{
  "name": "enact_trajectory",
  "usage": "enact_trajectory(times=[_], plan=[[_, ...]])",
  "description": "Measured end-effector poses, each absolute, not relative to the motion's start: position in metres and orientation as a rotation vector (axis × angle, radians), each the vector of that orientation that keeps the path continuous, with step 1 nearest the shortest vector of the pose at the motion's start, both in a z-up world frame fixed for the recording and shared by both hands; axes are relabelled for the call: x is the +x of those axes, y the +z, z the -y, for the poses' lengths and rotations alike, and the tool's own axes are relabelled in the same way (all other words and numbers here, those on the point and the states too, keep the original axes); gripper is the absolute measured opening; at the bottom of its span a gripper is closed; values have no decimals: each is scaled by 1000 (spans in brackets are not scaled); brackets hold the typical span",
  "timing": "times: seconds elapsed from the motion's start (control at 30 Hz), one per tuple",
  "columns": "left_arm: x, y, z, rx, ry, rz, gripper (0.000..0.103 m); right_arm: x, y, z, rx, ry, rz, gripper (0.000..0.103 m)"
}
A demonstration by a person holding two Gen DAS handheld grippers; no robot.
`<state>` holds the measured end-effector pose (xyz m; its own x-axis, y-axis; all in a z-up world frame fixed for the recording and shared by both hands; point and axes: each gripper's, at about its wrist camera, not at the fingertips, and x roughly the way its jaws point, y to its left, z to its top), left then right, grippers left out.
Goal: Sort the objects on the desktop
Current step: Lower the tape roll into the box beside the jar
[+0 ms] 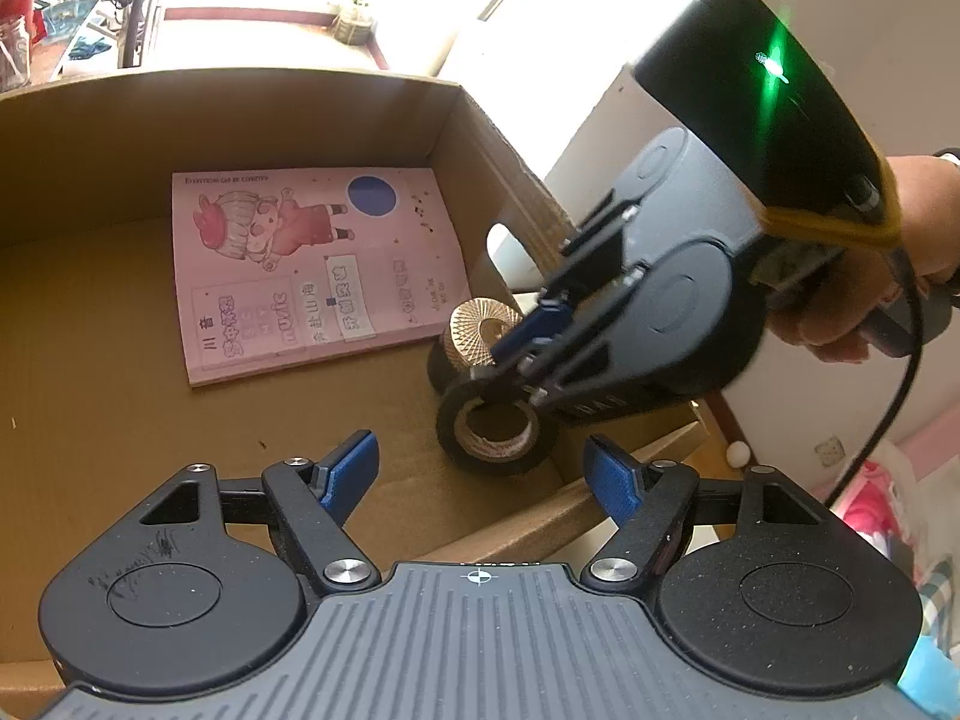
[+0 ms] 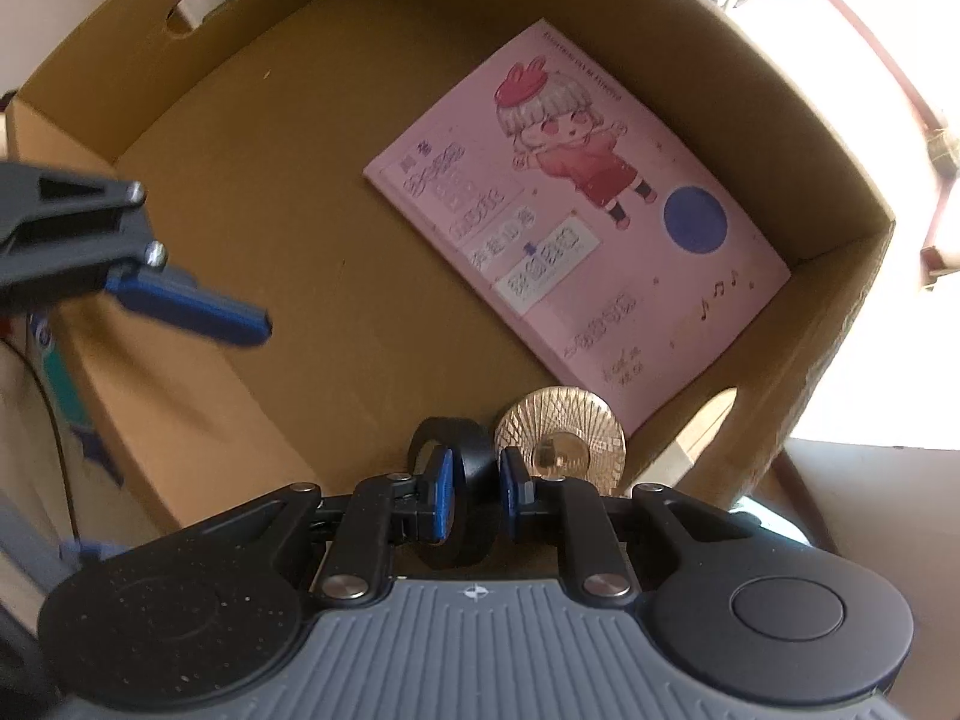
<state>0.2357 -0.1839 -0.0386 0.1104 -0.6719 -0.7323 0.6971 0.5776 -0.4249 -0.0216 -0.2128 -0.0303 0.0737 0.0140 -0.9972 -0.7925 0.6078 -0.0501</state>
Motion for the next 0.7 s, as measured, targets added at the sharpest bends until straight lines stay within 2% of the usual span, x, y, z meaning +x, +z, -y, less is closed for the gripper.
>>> enact_trajectory(times=[0.7], plan=[[236, -36, 180, 17, -1014, -1040, 78, -37, -38, 210, -888, 632, -1409, 21]])
